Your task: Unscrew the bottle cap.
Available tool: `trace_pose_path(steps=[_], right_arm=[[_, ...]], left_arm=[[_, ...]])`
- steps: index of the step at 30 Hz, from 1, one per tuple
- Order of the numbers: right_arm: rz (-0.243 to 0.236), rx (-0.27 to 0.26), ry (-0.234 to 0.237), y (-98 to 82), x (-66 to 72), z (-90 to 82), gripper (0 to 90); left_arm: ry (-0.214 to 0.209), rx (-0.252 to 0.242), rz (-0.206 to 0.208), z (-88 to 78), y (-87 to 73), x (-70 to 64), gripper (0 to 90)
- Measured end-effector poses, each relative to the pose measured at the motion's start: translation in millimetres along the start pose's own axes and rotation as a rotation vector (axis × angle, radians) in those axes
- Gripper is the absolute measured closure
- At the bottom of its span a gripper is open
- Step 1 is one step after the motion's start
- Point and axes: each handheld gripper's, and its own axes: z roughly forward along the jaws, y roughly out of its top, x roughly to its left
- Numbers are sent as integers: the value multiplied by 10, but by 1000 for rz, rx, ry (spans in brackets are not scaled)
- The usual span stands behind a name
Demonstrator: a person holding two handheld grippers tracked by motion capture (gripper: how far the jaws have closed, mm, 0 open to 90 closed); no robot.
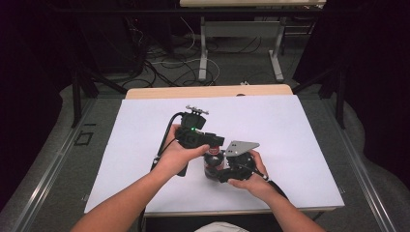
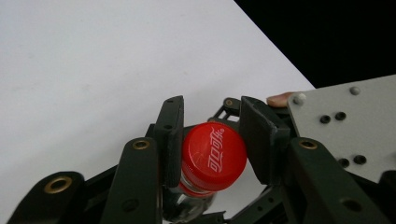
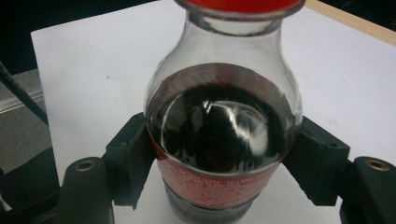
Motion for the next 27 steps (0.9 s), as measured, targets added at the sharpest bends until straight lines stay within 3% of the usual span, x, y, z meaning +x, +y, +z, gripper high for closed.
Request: trace_pose_path(steps=[12, 14, 20, 27], right_arm=[[10, -17, -17, 0, -20, -8, 300], [6, -19, -21, -4, -35, -7, 300], [14, -13, -30, -14, -68, -14, 299], [29, -6, -46, -28, -120, -26, 299]], left_arm=[[23, -24, -15, -71, 5, 113, 620], [31, -27, -35, -88, 4, 135, 620], [40, -31, -49, -120, -15, 272, 620], [32, -52, -108, -128, -88, 467, 620]])
